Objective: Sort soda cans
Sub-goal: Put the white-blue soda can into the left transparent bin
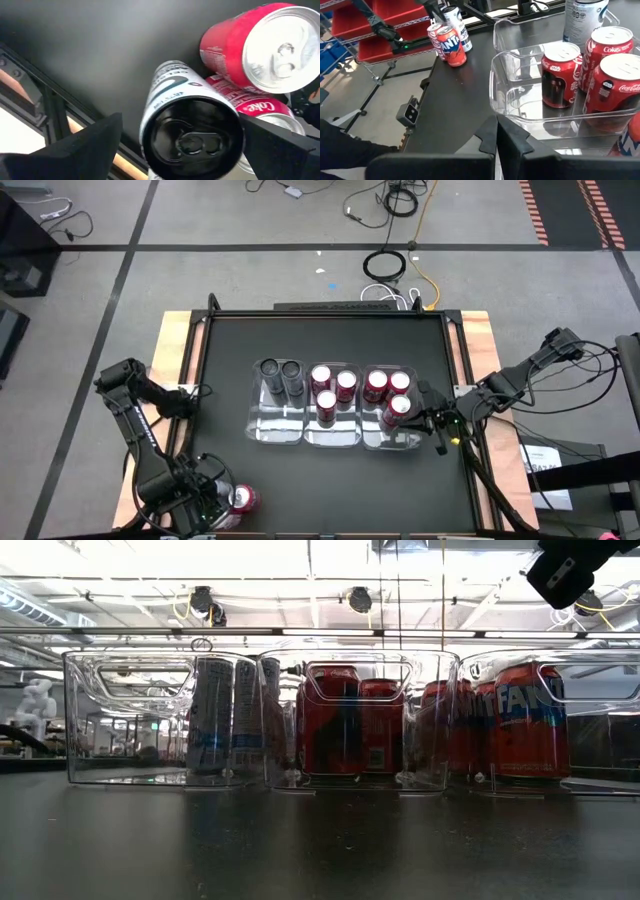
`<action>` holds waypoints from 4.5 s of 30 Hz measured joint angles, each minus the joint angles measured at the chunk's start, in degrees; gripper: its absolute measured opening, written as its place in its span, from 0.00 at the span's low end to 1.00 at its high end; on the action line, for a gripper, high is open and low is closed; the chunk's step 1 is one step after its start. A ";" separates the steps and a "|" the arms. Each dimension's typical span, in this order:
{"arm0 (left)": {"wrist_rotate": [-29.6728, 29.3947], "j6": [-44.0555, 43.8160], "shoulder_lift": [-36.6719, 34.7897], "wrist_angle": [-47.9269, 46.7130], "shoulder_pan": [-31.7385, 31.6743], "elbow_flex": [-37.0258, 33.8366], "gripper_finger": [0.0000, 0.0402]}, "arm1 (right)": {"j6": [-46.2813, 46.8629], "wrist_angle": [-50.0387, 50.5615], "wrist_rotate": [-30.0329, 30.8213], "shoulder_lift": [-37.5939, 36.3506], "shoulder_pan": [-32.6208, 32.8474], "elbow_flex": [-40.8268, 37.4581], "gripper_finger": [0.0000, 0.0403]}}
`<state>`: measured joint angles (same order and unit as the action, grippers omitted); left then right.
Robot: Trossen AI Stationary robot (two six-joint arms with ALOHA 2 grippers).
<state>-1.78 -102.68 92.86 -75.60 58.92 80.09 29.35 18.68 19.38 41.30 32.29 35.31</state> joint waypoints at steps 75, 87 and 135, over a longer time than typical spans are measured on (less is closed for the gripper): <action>-14.88 19.91 -27.06 -14.53 -22.52 -0.76 0.71 | 2.41 -0.42 9.34 0.02 0.05 0.02 0.00; -15.89 45.62 -29.17 -14.38 -40.61 -0.76 0.71 | 5.87 -0.52 14.05 0.02 0.05 0.02 0.00; 2.19 80.00 1.31 14.74 -62.27 1.75 0.71 | 14.53 -0.48 16.31 3.43 0.05 0.02 0.00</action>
<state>0.40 -22.68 94.17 -60.85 -3.36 81.85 43.88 18.20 35.68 44.73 32.34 35.33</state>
